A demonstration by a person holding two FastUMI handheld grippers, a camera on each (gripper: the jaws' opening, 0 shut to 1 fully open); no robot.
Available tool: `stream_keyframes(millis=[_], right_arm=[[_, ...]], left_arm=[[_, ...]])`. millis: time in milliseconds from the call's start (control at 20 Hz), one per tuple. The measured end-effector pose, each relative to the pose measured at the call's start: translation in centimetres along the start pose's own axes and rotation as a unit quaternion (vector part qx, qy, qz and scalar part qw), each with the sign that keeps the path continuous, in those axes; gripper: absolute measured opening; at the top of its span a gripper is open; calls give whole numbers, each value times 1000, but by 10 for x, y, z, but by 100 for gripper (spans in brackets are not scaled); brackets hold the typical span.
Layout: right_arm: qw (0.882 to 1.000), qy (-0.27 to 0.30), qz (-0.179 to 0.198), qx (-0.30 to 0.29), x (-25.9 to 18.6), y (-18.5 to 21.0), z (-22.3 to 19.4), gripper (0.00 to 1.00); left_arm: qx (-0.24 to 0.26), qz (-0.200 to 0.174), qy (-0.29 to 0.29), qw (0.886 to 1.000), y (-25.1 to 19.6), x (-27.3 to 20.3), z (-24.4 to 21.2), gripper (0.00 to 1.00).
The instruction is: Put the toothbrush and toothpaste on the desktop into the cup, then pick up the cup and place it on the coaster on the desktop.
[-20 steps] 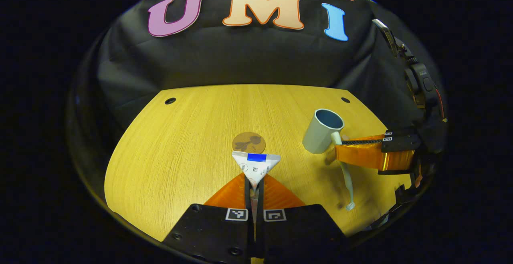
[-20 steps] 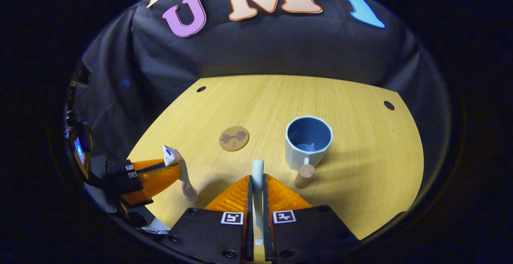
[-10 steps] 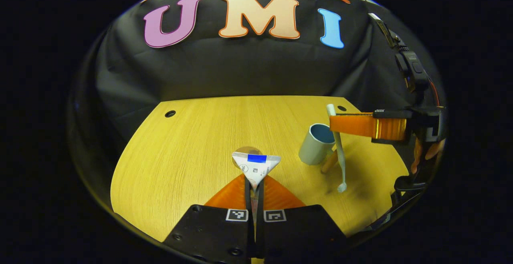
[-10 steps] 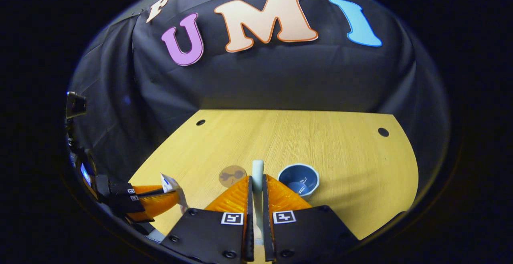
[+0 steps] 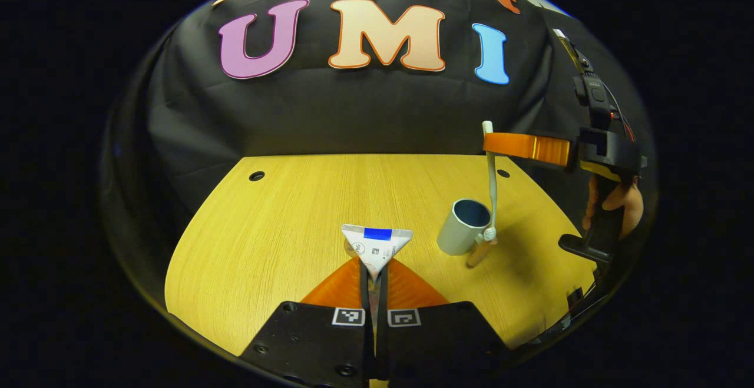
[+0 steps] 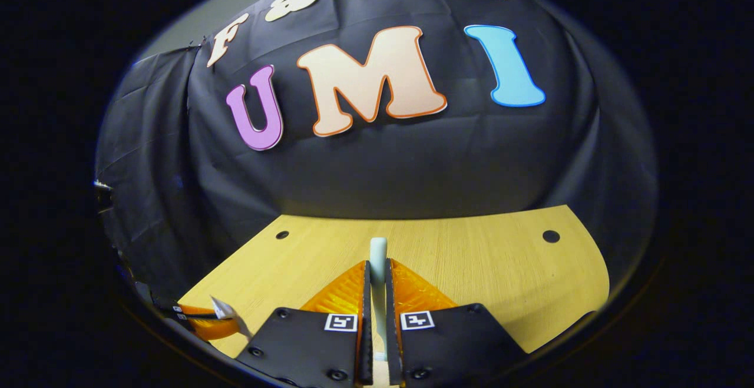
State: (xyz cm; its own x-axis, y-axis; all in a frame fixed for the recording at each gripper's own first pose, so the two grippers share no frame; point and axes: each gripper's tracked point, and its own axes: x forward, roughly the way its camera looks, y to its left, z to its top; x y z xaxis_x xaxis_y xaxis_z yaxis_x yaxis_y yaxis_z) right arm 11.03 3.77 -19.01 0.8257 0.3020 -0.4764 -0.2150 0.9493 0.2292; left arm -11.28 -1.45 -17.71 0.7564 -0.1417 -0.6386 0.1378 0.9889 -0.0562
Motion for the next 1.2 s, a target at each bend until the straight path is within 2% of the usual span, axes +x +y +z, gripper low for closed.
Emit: stream_keyframes(millis=[350, 650, 700, 750, 900, 1050, 1150, 1200], right_arm=[[999, -34, -17, -23, 28, -17, 3, 13], [998, -38, -41, -43, 19, -30, -12, 11], [998, -36, -41, -42, 19, -30, -18, 22], [998, -34, -41, -41, 18, -31, -21, 28], [999, -31, -26, -30, 7, -26, -28, 36], [998, -46, -32, -35, -8, -30, -25, 100], [997, -51, -40, -43, -21, -39, -25, 96], [997, -50, -44, -44, -27, -44, -27, 98]], left_arm=[[-2, 25, -4, 1000, 3, -6, 4, 0], [-8, 31, -6, 999, 1, -7, 6, 0], [-7, 30, -7, 1000, 0, -7, 8, 0], [-6, 27, -7, 1000, -1, -7, 8, 0], [-3, 17, -13, 1000, -8, -4, 16, 0], [-1, 0, -23, 1000, -19, 3, 28, 0], [1, -15, -33, 999, -30, 9, 40, 0], [2, -26, -40, 999, -38, 15, 47, 0]])
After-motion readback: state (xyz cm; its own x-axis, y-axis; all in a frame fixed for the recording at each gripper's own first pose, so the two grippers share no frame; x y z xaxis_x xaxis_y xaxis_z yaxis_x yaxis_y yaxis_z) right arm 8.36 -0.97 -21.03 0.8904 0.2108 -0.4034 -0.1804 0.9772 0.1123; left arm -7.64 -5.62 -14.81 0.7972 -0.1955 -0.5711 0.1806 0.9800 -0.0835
